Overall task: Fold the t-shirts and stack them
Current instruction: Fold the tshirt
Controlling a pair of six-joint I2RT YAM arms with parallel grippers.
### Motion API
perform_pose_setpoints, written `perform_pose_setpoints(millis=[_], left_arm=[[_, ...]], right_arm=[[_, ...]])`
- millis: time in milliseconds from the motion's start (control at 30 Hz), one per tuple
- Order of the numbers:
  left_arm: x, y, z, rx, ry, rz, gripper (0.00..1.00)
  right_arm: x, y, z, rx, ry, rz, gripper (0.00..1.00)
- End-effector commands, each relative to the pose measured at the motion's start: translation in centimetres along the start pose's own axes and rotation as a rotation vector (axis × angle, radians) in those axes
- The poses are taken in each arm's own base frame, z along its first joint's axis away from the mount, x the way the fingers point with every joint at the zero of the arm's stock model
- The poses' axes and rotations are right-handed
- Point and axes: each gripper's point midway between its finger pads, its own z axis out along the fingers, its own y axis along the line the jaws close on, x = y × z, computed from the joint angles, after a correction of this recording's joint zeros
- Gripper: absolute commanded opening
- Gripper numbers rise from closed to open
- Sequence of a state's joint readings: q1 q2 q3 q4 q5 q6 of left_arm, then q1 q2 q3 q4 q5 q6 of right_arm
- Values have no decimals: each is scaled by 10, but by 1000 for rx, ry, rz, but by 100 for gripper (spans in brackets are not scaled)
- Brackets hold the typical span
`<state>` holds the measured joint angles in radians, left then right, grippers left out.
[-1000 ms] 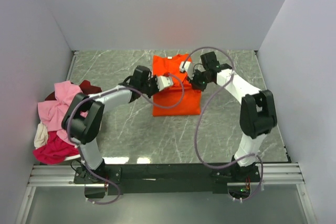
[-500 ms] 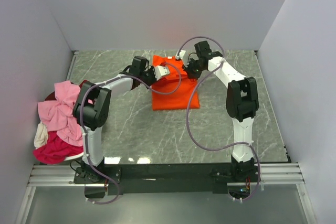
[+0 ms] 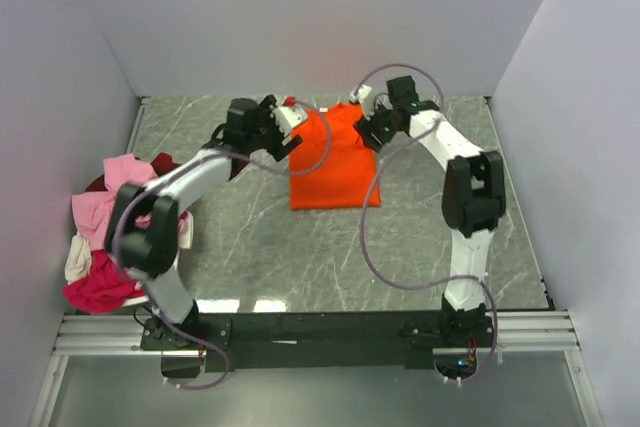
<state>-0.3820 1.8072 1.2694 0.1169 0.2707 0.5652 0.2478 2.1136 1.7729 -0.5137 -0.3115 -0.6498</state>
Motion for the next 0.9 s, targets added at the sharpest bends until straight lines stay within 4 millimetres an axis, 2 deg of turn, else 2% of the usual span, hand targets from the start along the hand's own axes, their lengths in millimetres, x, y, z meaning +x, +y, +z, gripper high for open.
perform_pose_setpoints(millis=[0,33,67,100,133,167,200,233,267,333,500,867], left_arm=[[-55,-18,-58,67,-155,162,89],[-47,-33,-64,112,-144,225,89],[-25,-67,-66,195,-111,248,88],[-13,-86,-71,243,-92,274,87],[-10,-96,-77,258,-98,332,87],[8,-120,-79,306,-80,340,87],[14,-130,-80,330,-79,341,87],[27,-144,-81,369,-68,340,86],[31,-150,-79,384,-63,343,85],[44,-159,-73,402,-40,333,84],[60,-166,-54,420,1,335,83],[73,-156,-30,365,41,353,78]], right_arm=[[-22,44,-68,-214,-174,-203,65],[12,78,-65,-321,-141,-244,66],[5,95,-85,-357,-237,-424,66],[11,104,-86,-354,-265,-493,68],[43,135,-80,-407,-238,-523,75],[43,137,-88,-353,-240,-618,78],[44,138,-85,-306,-239,-672,79],[59,149,-84,-307,-214,-704,80],[62,156,-82,-305,-191,-730,80],[62,162,-74,-293,-179,-728,80],[70,155,-58,-244,-117,-728,79],[83,147,-32,-200,-35,-691,77]])
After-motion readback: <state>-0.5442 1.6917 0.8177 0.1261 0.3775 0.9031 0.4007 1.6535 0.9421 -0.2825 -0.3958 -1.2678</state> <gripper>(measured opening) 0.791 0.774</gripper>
